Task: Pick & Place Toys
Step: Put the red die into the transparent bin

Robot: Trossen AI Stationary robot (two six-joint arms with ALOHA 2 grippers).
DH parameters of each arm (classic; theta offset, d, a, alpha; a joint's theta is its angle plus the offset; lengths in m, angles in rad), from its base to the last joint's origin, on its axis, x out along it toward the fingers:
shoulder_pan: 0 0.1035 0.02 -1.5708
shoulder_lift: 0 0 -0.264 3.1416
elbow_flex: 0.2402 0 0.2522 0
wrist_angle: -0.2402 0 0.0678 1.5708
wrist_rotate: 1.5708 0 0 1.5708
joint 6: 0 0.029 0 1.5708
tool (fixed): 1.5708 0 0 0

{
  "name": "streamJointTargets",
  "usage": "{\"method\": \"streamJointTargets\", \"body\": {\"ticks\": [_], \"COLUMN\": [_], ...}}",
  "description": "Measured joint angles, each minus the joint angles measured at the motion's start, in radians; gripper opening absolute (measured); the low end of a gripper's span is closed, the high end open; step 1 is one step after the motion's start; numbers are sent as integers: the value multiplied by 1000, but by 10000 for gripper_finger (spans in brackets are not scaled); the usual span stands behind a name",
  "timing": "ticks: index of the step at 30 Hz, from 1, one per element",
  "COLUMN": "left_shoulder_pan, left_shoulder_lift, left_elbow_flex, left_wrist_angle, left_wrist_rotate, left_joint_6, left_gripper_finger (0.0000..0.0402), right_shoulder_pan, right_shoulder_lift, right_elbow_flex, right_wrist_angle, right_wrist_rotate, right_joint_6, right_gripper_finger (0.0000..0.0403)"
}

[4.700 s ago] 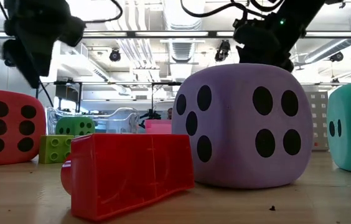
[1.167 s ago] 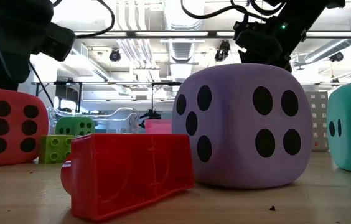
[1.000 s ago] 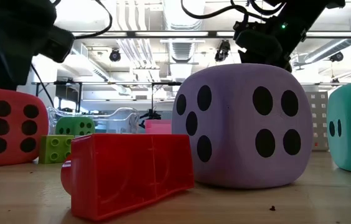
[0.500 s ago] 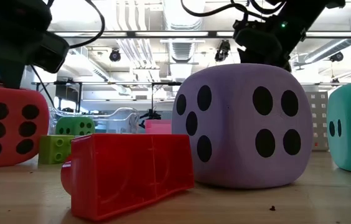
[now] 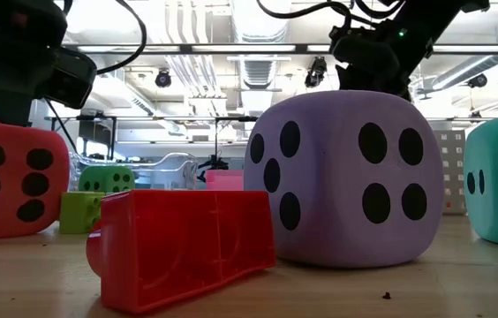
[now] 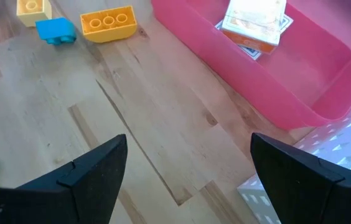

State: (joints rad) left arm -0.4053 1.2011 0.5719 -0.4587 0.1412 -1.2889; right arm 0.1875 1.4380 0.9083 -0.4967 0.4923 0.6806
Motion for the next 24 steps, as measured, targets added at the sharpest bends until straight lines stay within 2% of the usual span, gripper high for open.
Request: {"method": "streamJointTargets", "body": {"ticks": [5,16,24], "left_shoulder_pan": [0,-1,-2], "left_shoulder_lift": [0,-5,-36], "left_elbow_flex": [-1,9,62], "left_wrist_angle": [1,14,-54], "left_wrist_rotate": [6,7,-19], "left_joint_6": [-2,0,12], "left_gripper_finger": [158,155,121], "right_shoulder_pan": [0,0,0], "right_shoulder_lift": [0,0,0], "right_elbow_flex": [0,0,0], "right_wrist_angle": [7,9,9], "right_wrist_rotate": [0,3,4], "right_joint_6": [0,0,0], "right_gripper_finger": [334,334,334]}}
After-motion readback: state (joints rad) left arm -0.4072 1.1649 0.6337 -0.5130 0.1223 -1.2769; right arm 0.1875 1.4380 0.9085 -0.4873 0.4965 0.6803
